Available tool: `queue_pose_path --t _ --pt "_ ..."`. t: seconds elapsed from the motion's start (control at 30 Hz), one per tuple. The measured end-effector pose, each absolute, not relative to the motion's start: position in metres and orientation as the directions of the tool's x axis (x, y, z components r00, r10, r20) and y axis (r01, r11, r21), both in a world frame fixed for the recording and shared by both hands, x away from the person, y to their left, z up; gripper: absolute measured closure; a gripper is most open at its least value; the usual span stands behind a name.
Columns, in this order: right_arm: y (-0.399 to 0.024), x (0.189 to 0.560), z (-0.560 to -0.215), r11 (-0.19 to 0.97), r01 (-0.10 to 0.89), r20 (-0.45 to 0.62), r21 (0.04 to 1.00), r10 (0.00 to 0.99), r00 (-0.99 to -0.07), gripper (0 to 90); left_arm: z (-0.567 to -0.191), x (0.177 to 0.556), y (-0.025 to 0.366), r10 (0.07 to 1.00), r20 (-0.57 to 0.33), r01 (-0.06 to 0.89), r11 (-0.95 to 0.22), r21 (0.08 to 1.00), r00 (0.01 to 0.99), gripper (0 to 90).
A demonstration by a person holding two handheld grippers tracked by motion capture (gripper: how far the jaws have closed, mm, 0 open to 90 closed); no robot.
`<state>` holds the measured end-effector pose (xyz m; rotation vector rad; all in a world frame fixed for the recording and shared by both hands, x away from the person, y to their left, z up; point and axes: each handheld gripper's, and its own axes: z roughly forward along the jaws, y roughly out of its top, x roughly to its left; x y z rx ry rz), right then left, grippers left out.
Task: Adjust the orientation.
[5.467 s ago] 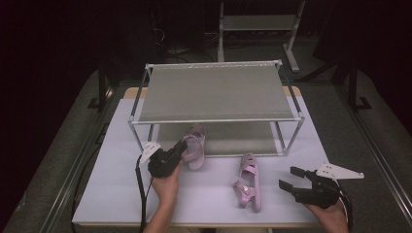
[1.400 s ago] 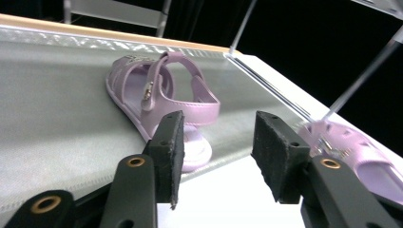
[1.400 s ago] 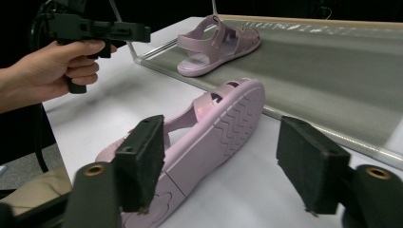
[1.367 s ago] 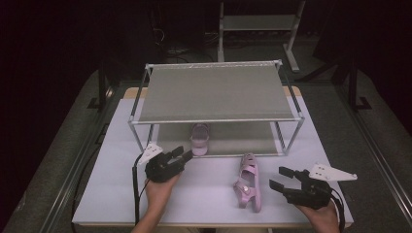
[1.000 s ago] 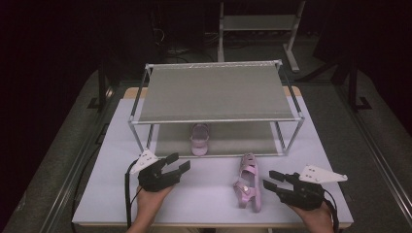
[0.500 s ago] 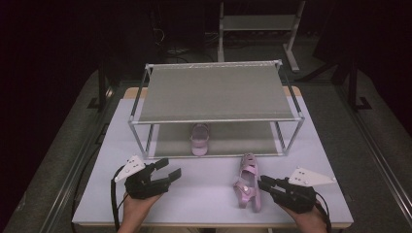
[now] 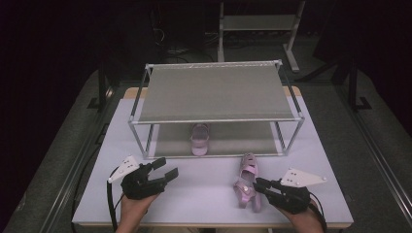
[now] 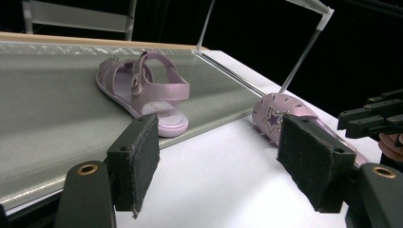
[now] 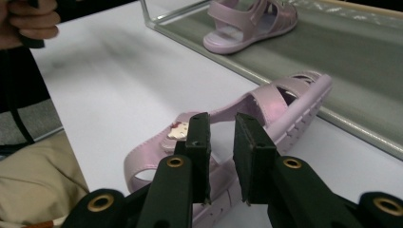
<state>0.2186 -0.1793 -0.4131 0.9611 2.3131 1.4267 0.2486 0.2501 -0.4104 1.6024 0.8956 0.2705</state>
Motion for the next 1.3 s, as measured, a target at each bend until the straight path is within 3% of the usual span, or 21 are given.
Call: queue_pose_path --t 0.47,0.5,0.93,1.3 --pt "-0.188 0.219 -0.417 0.302 0.419 0.124 0.856 0.668 -0.734 75.8 -0.411 0.248 0.249 0.675 -0.298 0.394 0.011 0.919 0.675 29.6" --pt "-0.189 0.219 -0.417 0.299 0.422 0.118 0.856 0.682 -0.722 72.0 -0.412 0.248 0.249 0.675 -0.296 0.395 0.007 0.919 0.676 29.6" --pt "-0.213 0.224 -0.424 0.267 0.504 0.128 0.821 0.775 -0.619 75.2 -0.412 0.248 0.248 0.67 -0.3 0.401 0.004 0.916 0.679 29.6" --pt "-0.233 0.227 -0.431 0.225 0.543 0.141 0.809 0.822 -0.551 65.5 -0.411 0.247 0.25 0.681 -0.289 0.392 0.002 0.92 0.673 29.7"
